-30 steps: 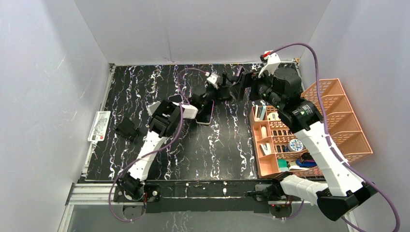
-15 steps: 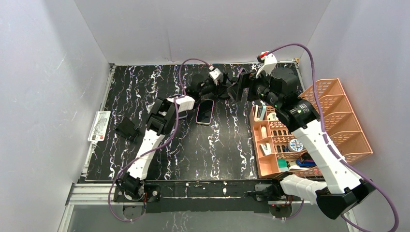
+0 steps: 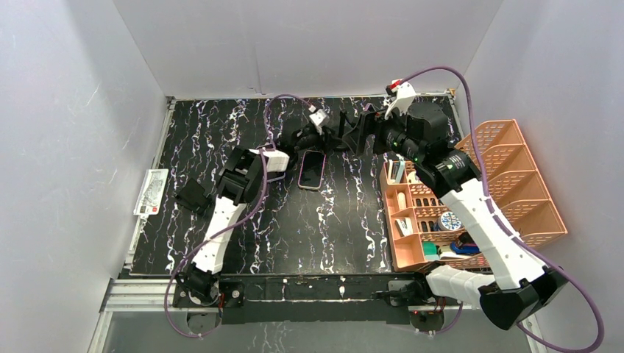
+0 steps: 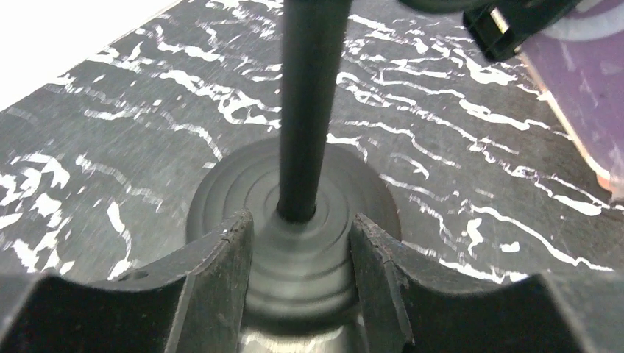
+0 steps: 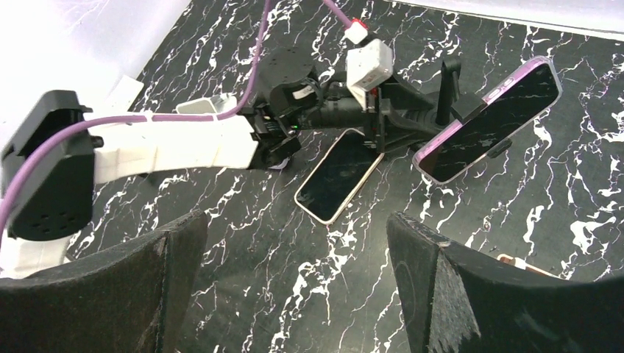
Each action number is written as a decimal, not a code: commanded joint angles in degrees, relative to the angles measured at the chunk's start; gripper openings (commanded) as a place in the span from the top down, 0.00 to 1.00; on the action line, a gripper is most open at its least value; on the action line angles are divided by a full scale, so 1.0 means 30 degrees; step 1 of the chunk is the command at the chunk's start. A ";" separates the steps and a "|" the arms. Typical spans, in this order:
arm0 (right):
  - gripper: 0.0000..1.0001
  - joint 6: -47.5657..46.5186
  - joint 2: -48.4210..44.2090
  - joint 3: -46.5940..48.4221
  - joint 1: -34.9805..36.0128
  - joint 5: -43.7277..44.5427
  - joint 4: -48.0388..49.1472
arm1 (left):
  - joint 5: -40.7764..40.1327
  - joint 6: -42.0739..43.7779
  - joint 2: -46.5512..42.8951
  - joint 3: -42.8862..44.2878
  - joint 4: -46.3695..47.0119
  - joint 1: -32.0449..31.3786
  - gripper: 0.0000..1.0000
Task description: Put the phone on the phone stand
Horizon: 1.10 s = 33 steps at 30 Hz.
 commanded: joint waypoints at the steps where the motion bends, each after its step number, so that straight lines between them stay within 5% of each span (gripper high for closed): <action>1: 0.01 -0.0341 0.0105 -0.0277 -0.0167 -0.0374 0.1113 | -0.0309 -0.0371 -0.2408 -0.2904 -0.0474 0.0986 0.50; 6: 0.01 -0.0306 0.0305 -0.0841 -0.0193 -0.0734 0.1647 | -0.1952 -0.0143 -0.5169 -0.6277 0.0491 0.1456 0.49; 7: 0.01 -0.0300 0.0362 -0.0967 -0.0193 -0.0809 0.1735 | -0.2238 -0.0287 -0.5652 -0.6864 0.0757 0.1540 0.36; 8: 0.01 -0.0320 0.0413 -0.1115 -0.0208 -0.0947 0.1815 | -0.2431 -0.0422 -0.6181 -0.7530 0.1102 0.1591 0.13; 13: 0.01 -0.0205 0.0601 -0.1835 -0.0194 -0.1990 0.2593 | -0.3849 -0.0722 -0.9106 -1.0294 0.2520 0.1843 0.03; 21: 0.01 0.0984 0.2423 -0.1282 -0.0152 -0.3240 0.2650 | -0.7563 -0.1005 -1.4144 -1.3078 0.2243 0.2541 0.02; 29: 0.01 0.4255 0.6530 0.0812 0.2088 0.0231 0.1932 | -1.4067 -0.2440 -1.9796 -1.5845 -0.2596 0.3777 0.02; 33: 0.01 0.6312 1.0552 0.4598 0.2868 0.2566 -0.0774 | -1.5303 -0.2421 -2.1843 -1.6549 -0.4148 0.4138 0.02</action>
